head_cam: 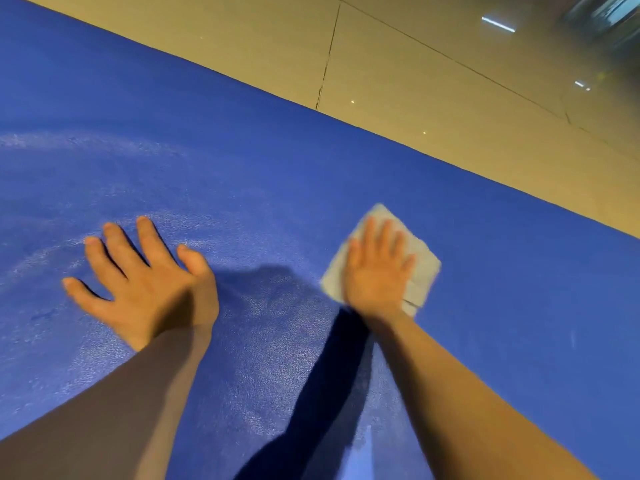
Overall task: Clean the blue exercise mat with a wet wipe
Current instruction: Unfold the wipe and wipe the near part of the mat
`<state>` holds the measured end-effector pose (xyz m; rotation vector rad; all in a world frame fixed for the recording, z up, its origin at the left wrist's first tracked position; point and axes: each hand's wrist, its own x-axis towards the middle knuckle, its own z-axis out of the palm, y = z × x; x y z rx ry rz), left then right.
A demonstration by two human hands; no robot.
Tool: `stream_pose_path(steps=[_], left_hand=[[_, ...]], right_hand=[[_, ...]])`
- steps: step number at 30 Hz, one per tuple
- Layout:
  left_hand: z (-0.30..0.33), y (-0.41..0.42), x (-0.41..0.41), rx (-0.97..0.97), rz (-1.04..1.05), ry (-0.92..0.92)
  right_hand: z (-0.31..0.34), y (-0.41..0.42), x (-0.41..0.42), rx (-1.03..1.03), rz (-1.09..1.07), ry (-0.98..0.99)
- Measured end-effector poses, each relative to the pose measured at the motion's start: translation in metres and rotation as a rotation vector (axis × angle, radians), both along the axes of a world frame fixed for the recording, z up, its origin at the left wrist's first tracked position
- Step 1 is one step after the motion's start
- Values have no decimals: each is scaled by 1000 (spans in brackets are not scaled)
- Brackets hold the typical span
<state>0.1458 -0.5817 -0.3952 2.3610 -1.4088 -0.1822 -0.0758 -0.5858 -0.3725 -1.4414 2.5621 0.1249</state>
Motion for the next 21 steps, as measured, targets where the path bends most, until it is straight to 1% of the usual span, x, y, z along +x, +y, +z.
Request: stream_pose_path(steps=[1, 2, 3, 4, 6, 7, 8, 12, 15, 17, 19, 21], left_hand=[[1, 0, 0, 4, -4, -3], [2, 1, 0, 7, -9, -2], [3, 1, 1, 7, -12, 2], [3, 1, 1, 7, -15, 2], [3, 0, 1, 15, -21, -9], [3, -1, 1, 22, -21, -15], [3, 0, 2, 35, -21, -19], [6, -2, 2, 75, -18, 0], [12, -2, 1, 108, -15, 21], [19, -4, -1, 124, -17, 46], [24, -1, 3, 149, -29, 75], [24, 5, 13, 120, -140, 128]], right_hand=[[-5, -1, 28, -33, 130, -4], [-9, 1, 55, -134, 269, -28], [-9, 4, 77, -197, 407, -82], [-6, 6, 92, -207, 557, -163], [-6, 15, 87, -174, 770, -222], [-5, 19, 73, -179, 790, -225], [-2, 25, 54, -185, 735, -233], [-2, 70, -48, -119, 280, -158], [3, 129, -102, -68, 62, -117], [6, 154, -106, -58, -45, -64], [8, 160, -86, -71, -173, -37], [8, 153, -62, -76, -222, -43]])
